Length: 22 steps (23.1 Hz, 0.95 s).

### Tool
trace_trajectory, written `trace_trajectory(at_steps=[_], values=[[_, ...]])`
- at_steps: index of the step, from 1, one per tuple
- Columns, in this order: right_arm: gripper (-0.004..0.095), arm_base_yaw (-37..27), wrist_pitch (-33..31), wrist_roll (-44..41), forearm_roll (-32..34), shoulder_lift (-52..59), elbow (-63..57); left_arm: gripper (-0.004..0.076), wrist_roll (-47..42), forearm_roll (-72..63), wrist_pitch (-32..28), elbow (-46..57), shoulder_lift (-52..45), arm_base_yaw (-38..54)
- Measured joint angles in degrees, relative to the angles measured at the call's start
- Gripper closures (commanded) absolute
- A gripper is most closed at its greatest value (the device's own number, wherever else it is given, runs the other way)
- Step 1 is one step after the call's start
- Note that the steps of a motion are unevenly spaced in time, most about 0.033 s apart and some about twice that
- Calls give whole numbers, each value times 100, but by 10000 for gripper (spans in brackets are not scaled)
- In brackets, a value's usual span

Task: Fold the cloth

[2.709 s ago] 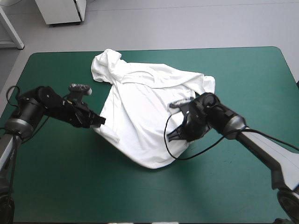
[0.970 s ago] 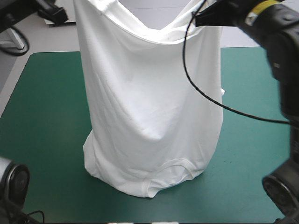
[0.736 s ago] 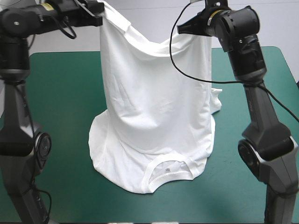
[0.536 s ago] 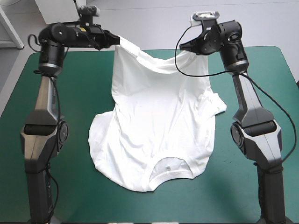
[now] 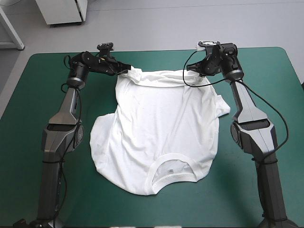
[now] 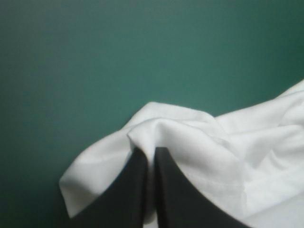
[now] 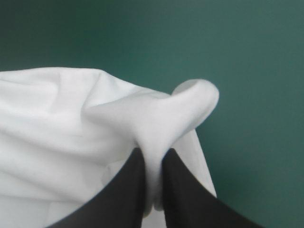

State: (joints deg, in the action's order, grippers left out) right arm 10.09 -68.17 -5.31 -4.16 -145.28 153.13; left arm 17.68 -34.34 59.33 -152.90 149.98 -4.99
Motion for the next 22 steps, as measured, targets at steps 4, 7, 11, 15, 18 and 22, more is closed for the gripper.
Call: trace_trajectory(at_steps=[4,7,11,15,18,22], values=[[327,-35,-158,203,-282,0,6,222,92,-31,16,-43,-18,0],[329,-47,-328,222,-359,75,6,244,179,19,328,-319,-112,0],[368,-59,-333,434,-311,777,6,287,311,488,1030,-1062,-529,0],[432,-59,-333,531,-355,1647,1,288,137,711,1292,-1489,-1151,0],[432,-53,-333,603,-367,2284,-171,292,29,794,1292,-1489,-1665,0],[432,-47,-333,670,-426,3354,-1012,329,-255,971,1292,-1505,-2560,0]])
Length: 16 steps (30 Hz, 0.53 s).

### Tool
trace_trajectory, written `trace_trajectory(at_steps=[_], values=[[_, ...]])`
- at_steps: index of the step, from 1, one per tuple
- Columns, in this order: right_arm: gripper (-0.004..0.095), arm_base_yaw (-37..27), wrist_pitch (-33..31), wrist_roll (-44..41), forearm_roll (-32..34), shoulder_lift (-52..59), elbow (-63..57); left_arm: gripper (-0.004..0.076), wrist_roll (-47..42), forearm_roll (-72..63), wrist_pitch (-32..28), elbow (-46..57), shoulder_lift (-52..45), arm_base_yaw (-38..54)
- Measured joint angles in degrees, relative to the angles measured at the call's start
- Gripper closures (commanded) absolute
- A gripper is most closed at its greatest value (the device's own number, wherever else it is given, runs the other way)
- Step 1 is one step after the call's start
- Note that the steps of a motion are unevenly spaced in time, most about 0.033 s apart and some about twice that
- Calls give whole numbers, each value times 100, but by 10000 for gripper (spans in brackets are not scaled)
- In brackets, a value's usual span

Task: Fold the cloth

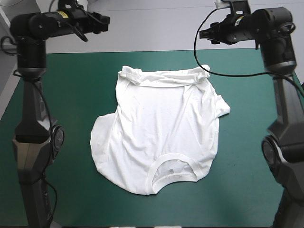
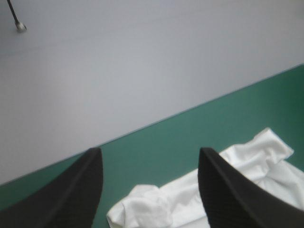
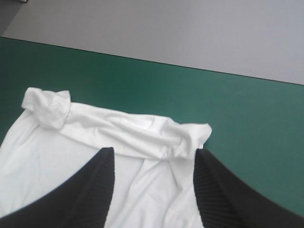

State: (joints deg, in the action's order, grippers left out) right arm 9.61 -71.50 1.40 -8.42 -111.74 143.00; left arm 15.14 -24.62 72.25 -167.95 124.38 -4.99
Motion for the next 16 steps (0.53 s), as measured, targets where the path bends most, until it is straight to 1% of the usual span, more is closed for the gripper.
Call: trace_trajectory(at_steps=[5,6,8,12,16], values=[[442,0,0,0,-63,1752,-2047,343,-207,186,0,-28,-1248,0],[442,0,0,0,-69,2015,-2512,343,-214,186,0,63,-1477,0],[442,0,-2,0,-82,2629,-3388,343,-225,152,-6,621,-2113,-25],[445,5,-2,-19,-129,3607,-4616,344,-154,348,-11,2736,-3343,-294],[447,5,-2,-140,-135,4299,-5333,343,-145,1238,-5,5464,-4403,-824]])
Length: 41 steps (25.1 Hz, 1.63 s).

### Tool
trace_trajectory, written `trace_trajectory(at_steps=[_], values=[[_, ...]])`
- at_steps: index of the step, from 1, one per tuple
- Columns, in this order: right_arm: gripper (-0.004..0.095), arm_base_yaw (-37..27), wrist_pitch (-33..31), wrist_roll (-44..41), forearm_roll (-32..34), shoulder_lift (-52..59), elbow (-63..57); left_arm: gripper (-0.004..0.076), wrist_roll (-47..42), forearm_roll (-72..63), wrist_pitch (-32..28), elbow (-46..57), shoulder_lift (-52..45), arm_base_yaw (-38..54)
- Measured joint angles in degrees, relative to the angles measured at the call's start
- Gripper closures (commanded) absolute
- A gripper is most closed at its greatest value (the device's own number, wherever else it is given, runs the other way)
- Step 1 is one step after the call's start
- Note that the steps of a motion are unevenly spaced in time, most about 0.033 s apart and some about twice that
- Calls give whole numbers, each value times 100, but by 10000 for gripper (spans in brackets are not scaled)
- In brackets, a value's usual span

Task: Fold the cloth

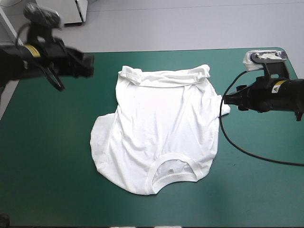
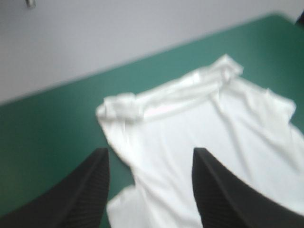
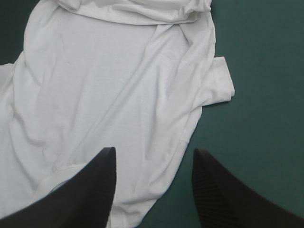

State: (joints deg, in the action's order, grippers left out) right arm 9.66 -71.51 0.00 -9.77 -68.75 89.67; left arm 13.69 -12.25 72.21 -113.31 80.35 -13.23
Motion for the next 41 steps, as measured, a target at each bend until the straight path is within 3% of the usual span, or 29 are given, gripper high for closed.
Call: trace_trajectory(at_steps=[6,17,27,38,40,41], values=[[462,0,0,-150,-4,403,-160,344,-504,364,2,2882,-1269,-447],[478,0,0,-159,-42,337,-167,344,-1574,403,-78,5842,-1679,-494],[496,0,0,-165,-69,223,-184,354,-1857,385,-1010,6503,-1463,-494],[496,0,0,-202,-131,223,-184,383,-1863,440,-1907,6509,189,-494],[496,0,0,-202,-99,223,-184,454,-1877,442,-1924,6558,341,-494],[496,0,0,-202,-52,223,-184,542,-1859,437,-1963,6620,349,-494]])
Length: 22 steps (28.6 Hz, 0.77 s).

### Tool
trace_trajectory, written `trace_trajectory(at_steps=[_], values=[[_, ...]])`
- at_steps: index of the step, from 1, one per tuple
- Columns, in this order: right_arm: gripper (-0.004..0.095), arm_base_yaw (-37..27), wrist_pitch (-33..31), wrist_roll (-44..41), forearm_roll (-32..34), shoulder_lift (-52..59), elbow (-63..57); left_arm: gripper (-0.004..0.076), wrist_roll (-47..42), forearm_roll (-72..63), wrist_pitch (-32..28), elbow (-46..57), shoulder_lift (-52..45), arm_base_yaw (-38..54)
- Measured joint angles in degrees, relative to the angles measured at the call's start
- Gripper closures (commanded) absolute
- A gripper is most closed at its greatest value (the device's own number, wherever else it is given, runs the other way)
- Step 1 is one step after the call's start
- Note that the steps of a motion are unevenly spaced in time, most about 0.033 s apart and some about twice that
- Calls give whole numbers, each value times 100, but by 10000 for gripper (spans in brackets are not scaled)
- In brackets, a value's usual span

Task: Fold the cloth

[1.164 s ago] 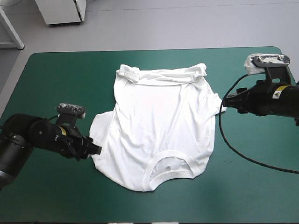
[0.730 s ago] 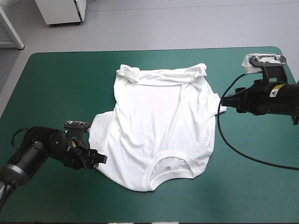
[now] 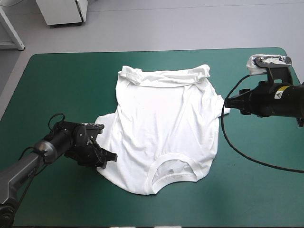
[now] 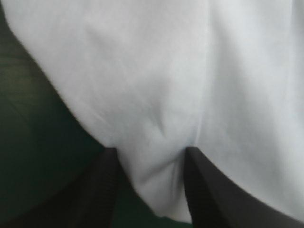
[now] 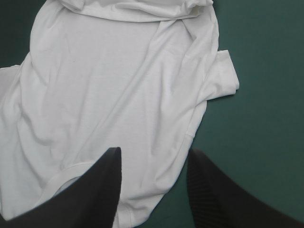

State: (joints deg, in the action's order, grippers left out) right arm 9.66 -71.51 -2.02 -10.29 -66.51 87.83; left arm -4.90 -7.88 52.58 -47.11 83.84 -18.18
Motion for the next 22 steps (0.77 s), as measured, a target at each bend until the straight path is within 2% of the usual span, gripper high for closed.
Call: trace_trajectory(at_steps=[1,2,14,22], values=[[496,0,0,0,36,0,0,675,5,0,-52,56,0,0],[496,0,0,0,99,0,-11,731,51,39,-107,116,-18,0],[489,109,0,0,-98,-280,-163,733,415,46,-357,197,-67,-218],[467,1281,12,-191,606,-382,-1668,733,564,26,-373,197,-72,-222]])
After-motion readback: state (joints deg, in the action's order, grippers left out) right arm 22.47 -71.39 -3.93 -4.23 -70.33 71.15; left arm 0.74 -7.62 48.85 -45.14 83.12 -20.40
